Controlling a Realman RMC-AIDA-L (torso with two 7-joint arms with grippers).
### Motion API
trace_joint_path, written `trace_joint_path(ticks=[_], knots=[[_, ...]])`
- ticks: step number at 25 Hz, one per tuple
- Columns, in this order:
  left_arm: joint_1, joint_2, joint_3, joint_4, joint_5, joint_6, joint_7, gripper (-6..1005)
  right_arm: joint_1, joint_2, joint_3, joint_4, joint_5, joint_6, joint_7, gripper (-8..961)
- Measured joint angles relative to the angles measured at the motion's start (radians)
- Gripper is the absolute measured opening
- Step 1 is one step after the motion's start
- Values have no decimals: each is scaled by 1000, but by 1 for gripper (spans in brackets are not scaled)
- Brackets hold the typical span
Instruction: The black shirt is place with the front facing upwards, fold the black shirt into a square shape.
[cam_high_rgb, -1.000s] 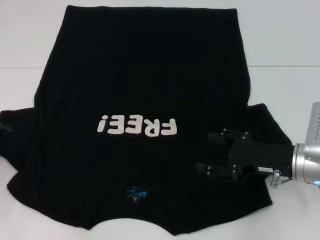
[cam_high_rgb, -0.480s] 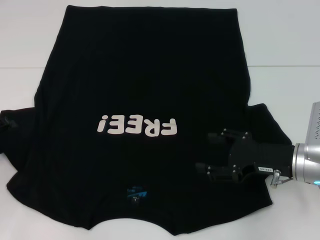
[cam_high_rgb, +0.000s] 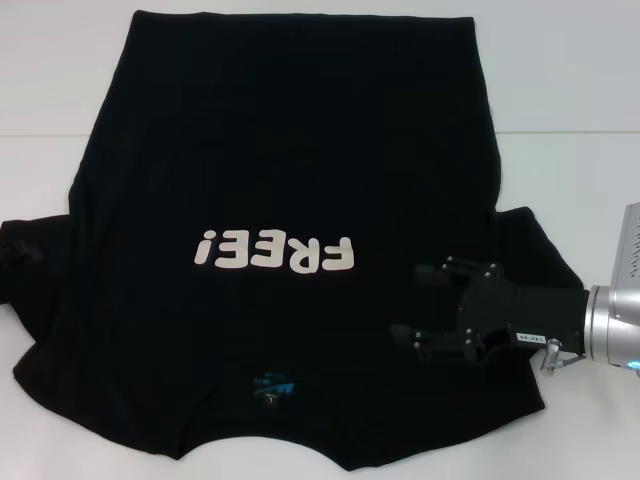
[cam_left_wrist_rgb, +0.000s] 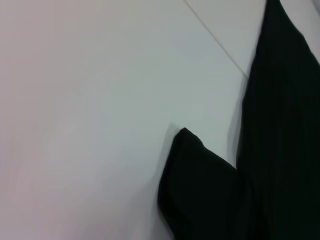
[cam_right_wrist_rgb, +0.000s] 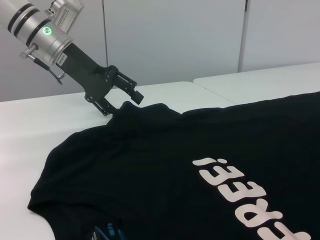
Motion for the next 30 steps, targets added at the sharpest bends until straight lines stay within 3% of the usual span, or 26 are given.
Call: trace_joint_path(ticks=[4, 14, 25, 30], knots=[[4, -7, 40, 31, 0, -1, 1, 847, 0, 0, 0, -1, 0, -2, 0, 891], [6, -9, 42, 38, 0, -11, 21, 432, 0, 0, 0, -2, 2, -6, 0, 890], [7, -9, 44, 46, 0, -11, 24, 185, 0, 0, 0, -2, -2, -3, 0, 890], [9, -9, 44, 58, -1, -4, 24, 17, 0, 0, 0, -1, -3, -3, 0, 889]])
